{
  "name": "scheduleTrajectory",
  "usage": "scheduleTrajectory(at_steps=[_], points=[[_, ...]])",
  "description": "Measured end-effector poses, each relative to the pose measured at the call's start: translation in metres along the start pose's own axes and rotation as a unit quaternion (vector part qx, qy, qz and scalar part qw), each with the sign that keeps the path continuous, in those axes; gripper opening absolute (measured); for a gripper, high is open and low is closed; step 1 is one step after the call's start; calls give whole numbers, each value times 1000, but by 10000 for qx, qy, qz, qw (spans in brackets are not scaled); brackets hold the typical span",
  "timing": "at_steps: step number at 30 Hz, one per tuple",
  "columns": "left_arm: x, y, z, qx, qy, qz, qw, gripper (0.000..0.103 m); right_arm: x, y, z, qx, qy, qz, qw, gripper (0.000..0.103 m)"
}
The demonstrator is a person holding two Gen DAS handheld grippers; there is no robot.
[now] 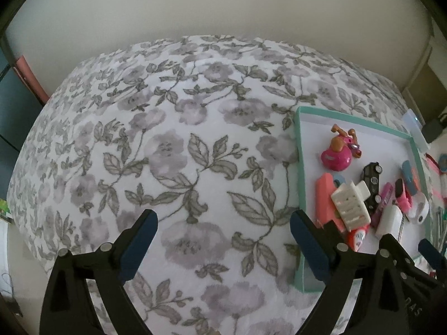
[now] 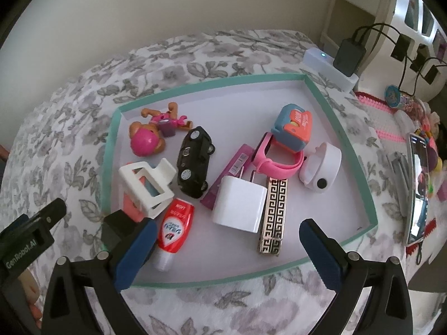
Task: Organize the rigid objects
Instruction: 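Open the right tool to drop the white charger while the left tool lowers the black charger, then release the black charger into the tray with the left tool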
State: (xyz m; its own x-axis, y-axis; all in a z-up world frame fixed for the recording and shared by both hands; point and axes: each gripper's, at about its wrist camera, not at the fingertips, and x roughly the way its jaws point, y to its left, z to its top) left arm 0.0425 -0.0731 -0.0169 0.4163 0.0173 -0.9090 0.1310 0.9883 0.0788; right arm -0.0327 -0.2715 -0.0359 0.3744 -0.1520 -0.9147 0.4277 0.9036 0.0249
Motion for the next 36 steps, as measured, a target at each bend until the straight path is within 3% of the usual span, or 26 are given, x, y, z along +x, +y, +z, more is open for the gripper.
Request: scheduleTrajectory(at_steps=[19, 36], points=[[-41, 20, -22, 24, -470, -33, 9989, 96, -35, 16, -18, -214, -479, 109, 9986, 103], [-51, 23, -32, 143, -589, 118, 9981, 96, -45, 26, -20, -379, -648, 83, 9971, 103]])
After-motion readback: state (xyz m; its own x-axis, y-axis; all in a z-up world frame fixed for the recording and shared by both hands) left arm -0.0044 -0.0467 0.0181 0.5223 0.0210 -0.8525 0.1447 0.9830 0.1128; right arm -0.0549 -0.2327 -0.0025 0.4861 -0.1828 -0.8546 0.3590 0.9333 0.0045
